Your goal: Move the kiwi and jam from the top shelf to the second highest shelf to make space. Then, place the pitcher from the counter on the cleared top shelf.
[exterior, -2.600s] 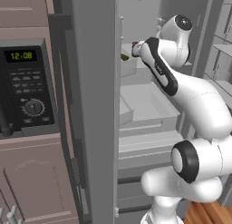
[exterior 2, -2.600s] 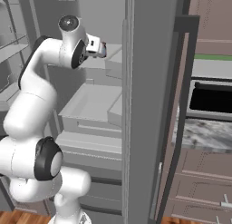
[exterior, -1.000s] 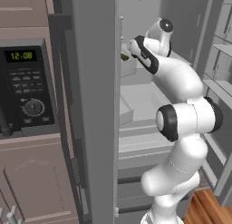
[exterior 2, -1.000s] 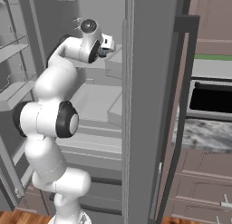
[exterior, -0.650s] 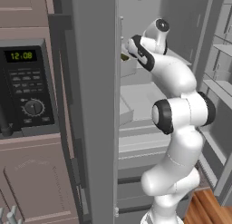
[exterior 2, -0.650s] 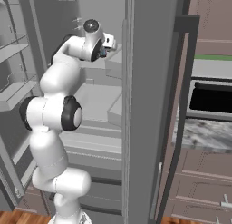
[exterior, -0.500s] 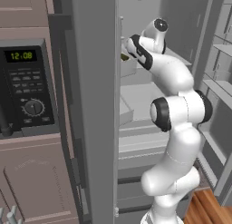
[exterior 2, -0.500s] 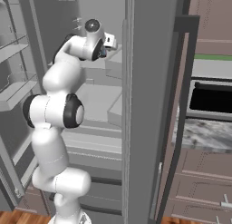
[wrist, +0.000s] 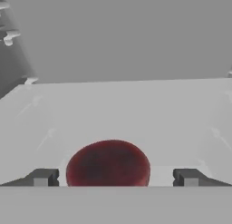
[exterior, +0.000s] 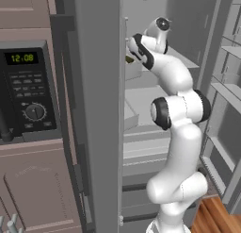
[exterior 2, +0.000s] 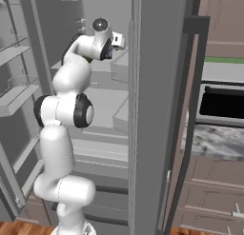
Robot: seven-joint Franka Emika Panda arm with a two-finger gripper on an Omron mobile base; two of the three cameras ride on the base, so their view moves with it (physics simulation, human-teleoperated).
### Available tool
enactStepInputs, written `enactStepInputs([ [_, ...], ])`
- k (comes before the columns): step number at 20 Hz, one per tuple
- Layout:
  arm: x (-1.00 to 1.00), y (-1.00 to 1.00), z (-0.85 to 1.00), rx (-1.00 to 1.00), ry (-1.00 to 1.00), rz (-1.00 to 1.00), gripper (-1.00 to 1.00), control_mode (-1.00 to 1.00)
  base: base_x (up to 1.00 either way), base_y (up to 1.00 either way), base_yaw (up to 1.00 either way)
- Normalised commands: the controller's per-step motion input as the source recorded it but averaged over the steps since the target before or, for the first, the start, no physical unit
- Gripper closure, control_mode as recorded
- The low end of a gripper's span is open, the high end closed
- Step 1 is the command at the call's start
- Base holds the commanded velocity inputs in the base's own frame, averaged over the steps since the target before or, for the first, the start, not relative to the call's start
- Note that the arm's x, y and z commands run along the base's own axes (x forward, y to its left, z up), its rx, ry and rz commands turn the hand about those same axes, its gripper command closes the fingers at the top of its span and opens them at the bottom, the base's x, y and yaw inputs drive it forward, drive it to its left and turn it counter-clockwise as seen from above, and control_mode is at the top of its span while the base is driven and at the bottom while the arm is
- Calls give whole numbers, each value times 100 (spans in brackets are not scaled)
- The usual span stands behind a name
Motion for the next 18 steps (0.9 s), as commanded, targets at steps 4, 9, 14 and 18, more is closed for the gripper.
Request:
enactStepInputs([
  [4, 30, 0, -10, 0, 0, 0, 100, -100, 0, 0, 0],
  [9, 2, 0, -29, -1, 0, 0, 100, -100, 0, 0, 0],
  [14, -11, 0, -72, -2, -7, 0, 100, -100, 0, 0, 0],
  [18, -19, 0, -74, -1, -29, 0, 100, -100, 0, 0, 0],
])
